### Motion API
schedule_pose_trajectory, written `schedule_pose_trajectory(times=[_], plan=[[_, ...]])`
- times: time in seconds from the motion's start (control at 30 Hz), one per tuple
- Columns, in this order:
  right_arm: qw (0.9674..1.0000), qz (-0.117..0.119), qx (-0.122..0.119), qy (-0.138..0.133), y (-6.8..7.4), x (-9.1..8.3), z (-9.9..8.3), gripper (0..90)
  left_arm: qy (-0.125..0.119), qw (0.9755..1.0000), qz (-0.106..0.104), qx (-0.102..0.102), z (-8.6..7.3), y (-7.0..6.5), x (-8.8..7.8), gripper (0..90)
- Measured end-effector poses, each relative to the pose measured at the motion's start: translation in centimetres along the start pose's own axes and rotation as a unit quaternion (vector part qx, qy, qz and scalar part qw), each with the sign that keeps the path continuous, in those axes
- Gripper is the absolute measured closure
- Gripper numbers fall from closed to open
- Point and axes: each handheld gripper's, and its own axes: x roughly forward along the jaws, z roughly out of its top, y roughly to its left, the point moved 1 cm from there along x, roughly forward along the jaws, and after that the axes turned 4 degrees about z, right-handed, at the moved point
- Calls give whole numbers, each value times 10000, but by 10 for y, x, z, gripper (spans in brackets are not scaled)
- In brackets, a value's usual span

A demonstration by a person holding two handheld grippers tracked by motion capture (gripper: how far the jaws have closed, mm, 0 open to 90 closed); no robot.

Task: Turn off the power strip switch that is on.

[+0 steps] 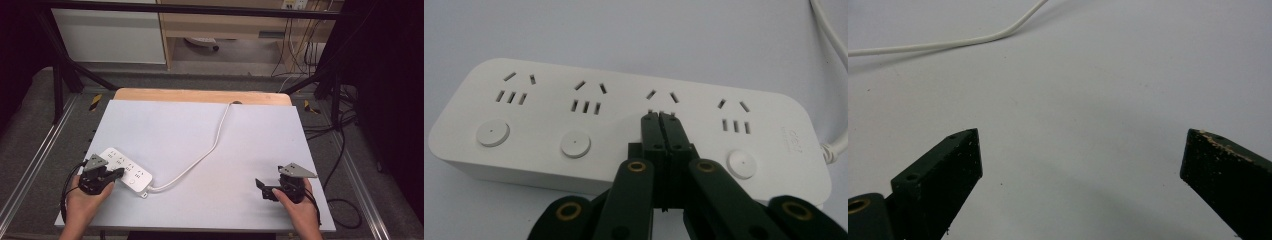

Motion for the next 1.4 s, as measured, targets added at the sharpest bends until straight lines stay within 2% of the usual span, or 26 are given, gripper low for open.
schedule_pose_trajectory(times=[0.93,0.97,1.03,1.17,1.23,1.4], plan=[[10000,-4,7,-1,0,0,0,39,-45,10000,23,34,0,0,0,900],[10000,-2,0,-3,0,0,0,40,-94,10000,0,-22,1,0,-2,900],[10000,-3,8,0,0,0,0,39,-93,10000,1,-10,0,0,-2,900],[10000,4,5,2,0,0,0,39,-131,9997,-84,-192,-2,4,-2,900],[10000,1,6,-1,0,0,0,39,-151,9998,-77,-139,-2,4,-2,900],[10000,1,3,-1,0,0,0,39,-169,9997,-88,-169,-2,4,-2,900]])
